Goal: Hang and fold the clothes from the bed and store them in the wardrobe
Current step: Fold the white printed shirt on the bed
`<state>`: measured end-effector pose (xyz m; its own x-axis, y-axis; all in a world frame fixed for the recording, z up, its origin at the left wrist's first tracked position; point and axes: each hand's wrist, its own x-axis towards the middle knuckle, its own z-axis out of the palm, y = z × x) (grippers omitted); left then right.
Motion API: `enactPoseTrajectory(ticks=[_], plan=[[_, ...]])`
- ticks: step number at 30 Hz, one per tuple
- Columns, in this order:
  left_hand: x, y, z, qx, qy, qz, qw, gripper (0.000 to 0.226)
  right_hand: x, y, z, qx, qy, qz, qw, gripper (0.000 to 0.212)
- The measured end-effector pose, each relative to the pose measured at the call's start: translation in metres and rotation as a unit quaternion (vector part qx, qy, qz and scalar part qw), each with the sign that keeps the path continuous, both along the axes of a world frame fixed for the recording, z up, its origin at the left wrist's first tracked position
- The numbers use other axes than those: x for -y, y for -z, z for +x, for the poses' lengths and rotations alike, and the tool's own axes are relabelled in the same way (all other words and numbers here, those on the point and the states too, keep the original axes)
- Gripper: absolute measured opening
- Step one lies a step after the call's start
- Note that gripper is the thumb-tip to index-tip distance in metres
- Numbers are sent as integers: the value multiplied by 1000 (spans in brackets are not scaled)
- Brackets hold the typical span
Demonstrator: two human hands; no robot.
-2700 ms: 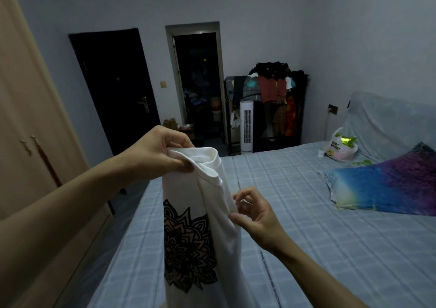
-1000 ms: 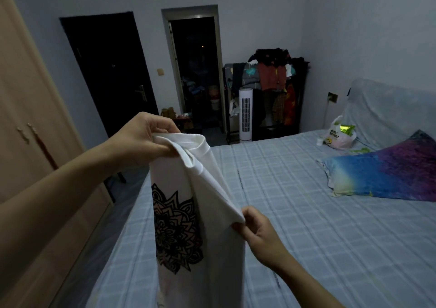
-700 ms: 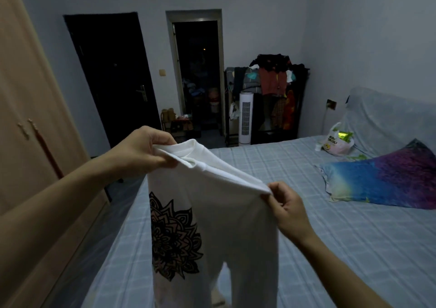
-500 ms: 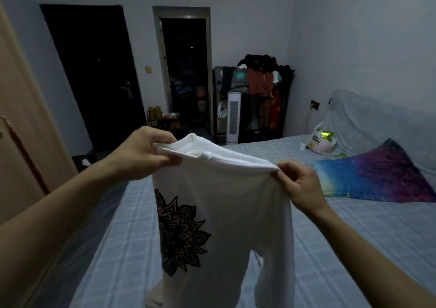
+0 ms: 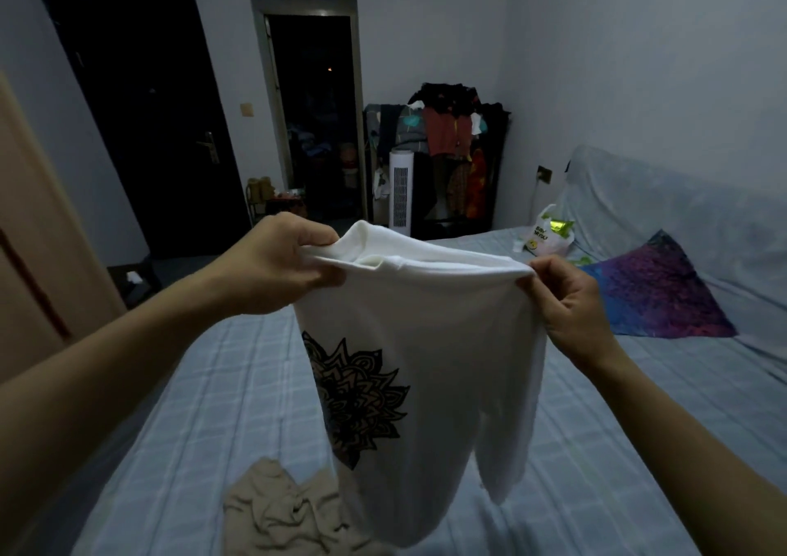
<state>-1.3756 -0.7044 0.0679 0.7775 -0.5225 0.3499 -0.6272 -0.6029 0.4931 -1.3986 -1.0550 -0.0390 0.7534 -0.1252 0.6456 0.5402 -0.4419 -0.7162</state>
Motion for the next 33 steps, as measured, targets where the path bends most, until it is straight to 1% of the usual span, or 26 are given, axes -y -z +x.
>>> enactPoseTrajectory(ticks=[3, 5, 9, 11, 13, 16, 20, 23, 25, 28, 31, 33], plan=[[31, 1, -27, -20, 2, -8, 1000, 11, 36, 2, -20, -4, -26, 2, 1000, 8], [49, 3, -41, -49, 6, -20, 999, 10, 56, 4, -29, -10, -43, 2, 999, 9], [71, 0, -59, -101, 25, -58, 993, 17, 79, 3, -36, -13, -72, 27, 997, 6], [76, 0, -57, -122, 28, -75, 989, 13, 87, 4, -31, -23, -77, 30, 996, 6], [78, 4, -45, -139, 16, -84, 987, 7, 94, 6, -22, -44, -79, 28, 995, 6], [82, 21, -12, -161, -18, -69, 984, 6, 100, 18, -1, -76, -90, 10, 993, 10], [93, 60, 52, -199, -53, -44, 978, 12, 102, 51, 48, -124, -60, -13, 990, 10], [102, 82, 111, -177, -88, -25, 980, 11, 101, 69, 104, -159, -22, -25, 987, 14], [107, 88, 147, -154, -97, -28, 983, 18, 98, 72, 142, -170, -6, -24, 985, 16], [106, 78, 185, -80, -115, -27, 990, 23, 95, 58, 194, -167, 2, -5, 986, 17], [95, 61, 204, 7, -122, -34, 992, 13, 92, 23, 229, -121, -11, 2, 993, 19], [88, 52, 205, 65, -98, -44, 992, 17, 89, 0, 238, -73, -22, -7, 997, 19]])
